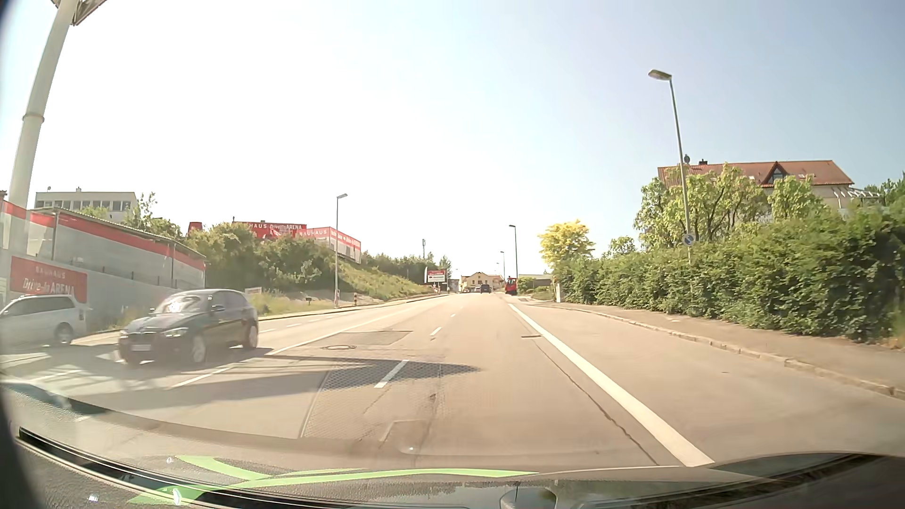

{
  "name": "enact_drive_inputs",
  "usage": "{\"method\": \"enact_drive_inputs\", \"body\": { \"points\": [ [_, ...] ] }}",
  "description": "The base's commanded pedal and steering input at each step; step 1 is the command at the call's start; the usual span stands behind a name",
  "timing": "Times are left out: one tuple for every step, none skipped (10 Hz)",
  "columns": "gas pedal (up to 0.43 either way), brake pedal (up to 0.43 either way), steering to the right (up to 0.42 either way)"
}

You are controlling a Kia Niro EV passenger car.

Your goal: Follow the waypoints while adhering to traffic rules and regulations

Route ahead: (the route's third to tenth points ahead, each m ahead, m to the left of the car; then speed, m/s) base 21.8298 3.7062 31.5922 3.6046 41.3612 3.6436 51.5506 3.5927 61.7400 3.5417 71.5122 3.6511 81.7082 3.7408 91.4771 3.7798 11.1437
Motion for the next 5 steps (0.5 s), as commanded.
{"method": "enact_drive_inputs", "body": {
  "points": [
    [0.287,0.0,-0.004],
    [0.287,0.0,-0.005],
    [0.287,0.0,-0.005],
    [0.287,0.0,-0.005],
    [0.287,0.0,-0.005]
  ]
}}
